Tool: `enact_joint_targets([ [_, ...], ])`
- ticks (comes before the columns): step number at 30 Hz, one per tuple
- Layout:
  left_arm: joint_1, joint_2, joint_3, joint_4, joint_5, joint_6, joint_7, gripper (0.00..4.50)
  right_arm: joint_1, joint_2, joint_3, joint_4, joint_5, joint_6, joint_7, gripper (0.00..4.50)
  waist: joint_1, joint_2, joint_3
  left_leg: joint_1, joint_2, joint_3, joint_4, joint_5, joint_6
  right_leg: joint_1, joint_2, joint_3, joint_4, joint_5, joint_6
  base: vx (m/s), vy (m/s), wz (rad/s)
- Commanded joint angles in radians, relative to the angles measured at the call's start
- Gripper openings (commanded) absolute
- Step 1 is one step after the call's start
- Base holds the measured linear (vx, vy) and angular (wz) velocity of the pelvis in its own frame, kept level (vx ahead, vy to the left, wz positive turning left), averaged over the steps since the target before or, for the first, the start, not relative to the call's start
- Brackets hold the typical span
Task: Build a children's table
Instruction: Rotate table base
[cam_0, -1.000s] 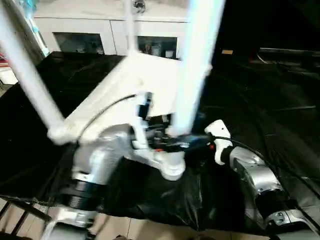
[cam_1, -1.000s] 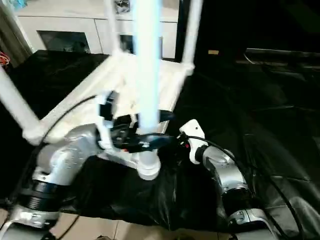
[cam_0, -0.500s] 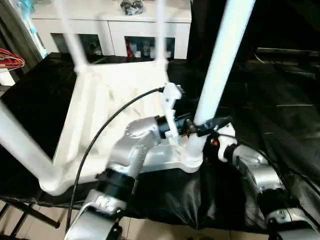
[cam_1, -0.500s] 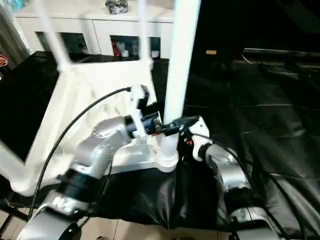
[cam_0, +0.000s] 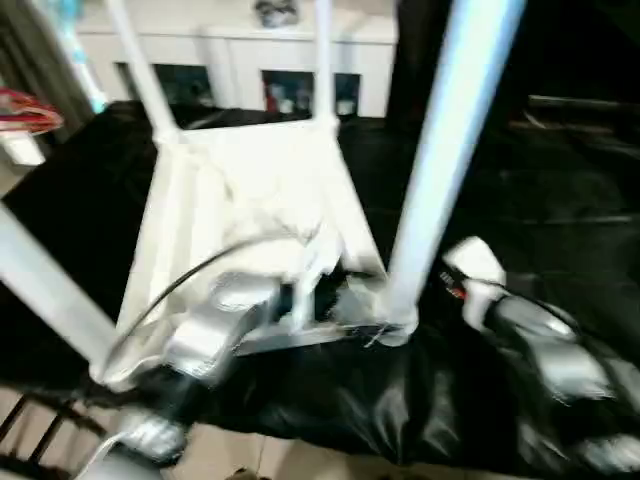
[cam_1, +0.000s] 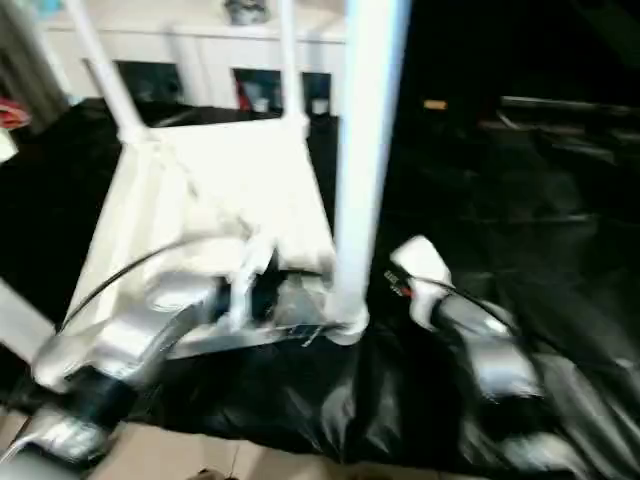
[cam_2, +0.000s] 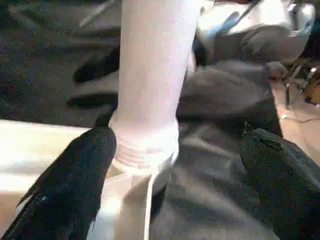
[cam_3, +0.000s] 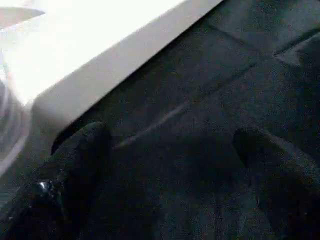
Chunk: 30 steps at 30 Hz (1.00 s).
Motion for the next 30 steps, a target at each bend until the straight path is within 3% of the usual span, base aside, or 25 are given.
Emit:
enact_joint_targets([
  [1, -0.025, 0.014, -0.009, 0.036, 0.059, -0.016, 0.028, 4.22, 0.028, -0.031, -0.011, -0.084, 0.025, 0.028, 0.036, 4.5, -0.002, -0.014, -0.061, 0.021, 0.014, -0.005, -0.075, -0.273, 0.049, 0.049, -0.024, 0.02, -0.081, -0.264, -0.219, 0.0, 0.0, 0.0],
  [2, -0.028, 0.029, -0.018, 0.049, 0.08, -0.013, 0.032, 4.04, 0.05, -0.052, -0.009, -0.13, 0.034, 0.046, 0.059, 4.5, 0.0, -0.014, -0.059, 0.023, 0.014, -0.006, -0.077, -0.285, 0.048, 0.048, -0.023, 0.021, -0.085, -0.287, -0.207, 0.0, 0.0, 0.0],
  [3, -0.032, 0.042, -0.029, 0.064, 0.101, -0.022, 0.036, 3.96, 0.064, -0.065, -0.006, -0.16, 0.04, 0.057, 0.073, 4.5, 0.002, -0.017, -0.059, 0.019, 0.012, -0.009, -0.079, -0.288, 0.047, 0.051, -0.026, 0.022, -0.088, -0.33, -0.17, 0.0, 0.0, 0.0],
  [6, -0.047, 0.056, -0.042, 0.095, 0.129, -0.031, 0.057, 3.85, 0.1, -0.103, 0.005, -0.238, 0.056, 0.096, 0.118, 4.5, -0.001, -0.018, -0.059, 0.012, 0.01, -0.011, -0.079, -0.268, 0.041, 0.053, -0.027, 0.021, -0.088, -0.344, -0.159, 0.0, 0.0, 0.0],
  [7, -0.055, 0.057, -0.043, 0.113, 0.14, -0.038, 0.069, 3.85, 0.113, -0.119, 0.009, -0.266, 0.063, 0.111, 0.139, 4.5, 0.002, -0.017, -0.061, 0.02, 0.012, -0.009, -0.075, -0.269, 0.045, 0.045, -0.027, 0.024, -0.09, -0.337, -0.159, 0.0, 0.0, 0.0],
  [9, -0.074, 0.059, -0.04, 0.137, 0.148, -0.022, 0.068, 3.51, 0.136, -0.149, 0.011, -0.328, 0.093, 0.159, 0.186, 4.5, 0.003, -0.021, -0.061, 0.011, 0.01, -0.012, -0.078, -0.257, 0.052, 0.054, -0.027, 0.021, -0.087, -0.328, -0.161, 0.0, 0.0, 0.0],
  [12, -0.086, 0.071, -0.04, 0.147, 0.146, 0.008, 0.039, 3.42, 0.153, -0.173, 0.006, -0.382, 0.121, 0.202, 0.212, 4.5, 0.004, -0.013, -0.061, 0.014, 0.013, -0.012, -0.078, -0.259, 0.052, 0.049, -0.029, 0.021, -0.088, -0.325, -0.174, 0.0, 0.0, 0.0],
  [14, -0.083, 0.077, -0.041, 0.139, 0.135, 0.023, 0.017, 3.21, 0.157, -0.177, 0.004, -0.395, 0.129, 0.212, 0.217, 4.5, 0.004, -0.016, -0.059, 0.014, 0.012, -0.012, -0.078, -0.264, 0.051, 0.048, -0.029, 0.021, -0.089, -0.334, -0.177, 0.0, 0.0, 0.0],
  [15, -0.079, 0.081, -0.042, 0.134, 0.132, 0.026, 0.005, 3.02, 0.164, -0.183, 0.002, -0.408, 0.134, 0.219, 0.219, 4.5, 0.003, -0.011, -0.059, 0.015, 0.012, -0.012, -0.079, -0.272, 0.046, 0.046, -0.029, 0.02, -0.091, -0.345, -0.178, 0.0, 0.0, 0.0],
  [19, -0.074, 0.091, -0.051, 0.152, 0.14, 0.041, -0.009, 2.64, 0.19, -0.192, -0.002, -0.441, 0.144, 0.243, 0.226, 4.5, 0.009, -0.015, -0.062, 0.014, 0.013, -0.012, -0.077, -0.253, 0.05, 0.048, -0.03, 0.021, -0.085, -0.3, -0.191, 0.0, 0.0, 0.0],
  [30, -0.062, 0.117, -0.058, 0.161, 0.158, 0.057, -0.04, 1.9, 0.18, -0.197, 0.01, -0.463, 0.158, 0.281, 0.229, 4.5, 0.015, -0.013, -0.061, 0.016, 0.014, -0.012, -0.078, -0.246, 0.046, 0.047, -0.033, 0.022, -0.085, -0.303, -0.191, 0.0, 0.0, 0.0],
])
